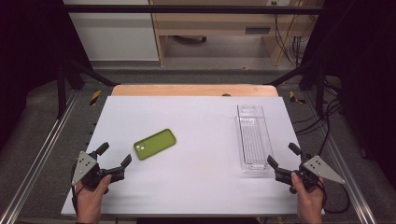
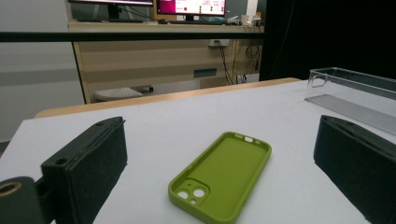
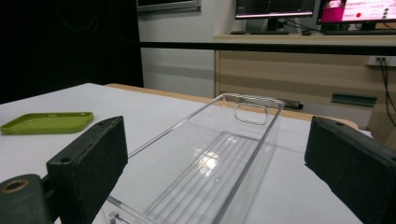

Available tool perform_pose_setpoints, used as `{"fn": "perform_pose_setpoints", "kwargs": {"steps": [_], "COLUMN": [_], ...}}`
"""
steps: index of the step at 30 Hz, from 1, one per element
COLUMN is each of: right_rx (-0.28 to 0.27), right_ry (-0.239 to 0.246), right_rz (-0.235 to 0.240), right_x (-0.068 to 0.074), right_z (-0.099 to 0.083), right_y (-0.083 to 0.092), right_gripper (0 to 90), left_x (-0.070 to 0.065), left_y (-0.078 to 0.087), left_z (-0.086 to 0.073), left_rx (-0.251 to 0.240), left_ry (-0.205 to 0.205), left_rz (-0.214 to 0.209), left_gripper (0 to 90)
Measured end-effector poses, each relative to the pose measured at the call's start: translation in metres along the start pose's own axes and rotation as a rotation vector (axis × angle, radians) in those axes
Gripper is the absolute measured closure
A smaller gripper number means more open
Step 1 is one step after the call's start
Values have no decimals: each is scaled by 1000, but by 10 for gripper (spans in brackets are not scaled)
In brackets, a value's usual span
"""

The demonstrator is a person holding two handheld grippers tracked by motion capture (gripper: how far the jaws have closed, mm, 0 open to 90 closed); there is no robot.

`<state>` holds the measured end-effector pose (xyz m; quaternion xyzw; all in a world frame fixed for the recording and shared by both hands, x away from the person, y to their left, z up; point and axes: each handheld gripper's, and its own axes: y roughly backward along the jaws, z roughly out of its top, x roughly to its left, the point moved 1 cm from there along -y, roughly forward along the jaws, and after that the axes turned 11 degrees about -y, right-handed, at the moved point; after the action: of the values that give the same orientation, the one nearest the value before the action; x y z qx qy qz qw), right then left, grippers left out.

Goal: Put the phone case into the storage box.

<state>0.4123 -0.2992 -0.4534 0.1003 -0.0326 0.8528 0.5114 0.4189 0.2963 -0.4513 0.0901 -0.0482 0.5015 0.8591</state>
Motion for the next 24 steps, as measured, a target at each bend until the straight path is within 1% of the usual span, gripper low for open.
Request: {"fn": "perform_pose_setpoints", "kwargs": {"steps": [1, 3, 5, 7, 9, 11, 12, 15, 16, 18, 19, 21, 23, 24], "right_rx": [-2, -16, -12, -8, 0, 1, 0, -1, -6, -15, -11, -13, -16, -14], "right_ry": [2, 5, 19, 27, 41, 50, 53, 56, 49, 44, 47, 48, 43, 43], "right_rz": [-8, -26, -36, -42, -47, -55, -63, -73, -75, -76, -86, -92, -94, -95], "right_x": [0, 2, 3, 4, 6, 7, 7, 6, 6, 5, 3, 2, 1, 1], "right_z": [0, 0, 0, -1, -2, -2, -2, -2, -2, -1, -1, -1, 0, 0], "right_y": [1, 3, 1, 1, 0, 0, 2, 3, 4, 5, 5, 6, 6, 7], "right_gripper": [64, 64, 62, 60, 58, 54, 54, 54, 53, 50, 46, 46, 44, 44], "left_x": [-1, -3, -7, -9, -12, -15, -17, -21, -22, -22, -22, -21, -21, -22], "left_y": [0, 1, 1, 1, -2, -7, -10, -20, -24, -31, -34, -42, -49, -53], "left_z": [0, -1, 1, 1, 2, 3, 3, 6, 8, 10, 12, 14, 14, 14], "left_rx": [11, 19, 30, 36, 49, 78, 89, 119, 133, 148, 160, 186, 213, 225], "left_ry": [-7, -8, -16, -19, -35, -47, -47, -62, -70, -70, -77, -87, -53, -39], "left_rz": [-3, -15, -21, -26, -37, -51, -56, -74, -84, -98, -105, -114, -118, -127], "left_gripper": [24, 24, 24, 24, 26, 27, 30, 33, 35, 37, 40, 41, 41, 41]}}
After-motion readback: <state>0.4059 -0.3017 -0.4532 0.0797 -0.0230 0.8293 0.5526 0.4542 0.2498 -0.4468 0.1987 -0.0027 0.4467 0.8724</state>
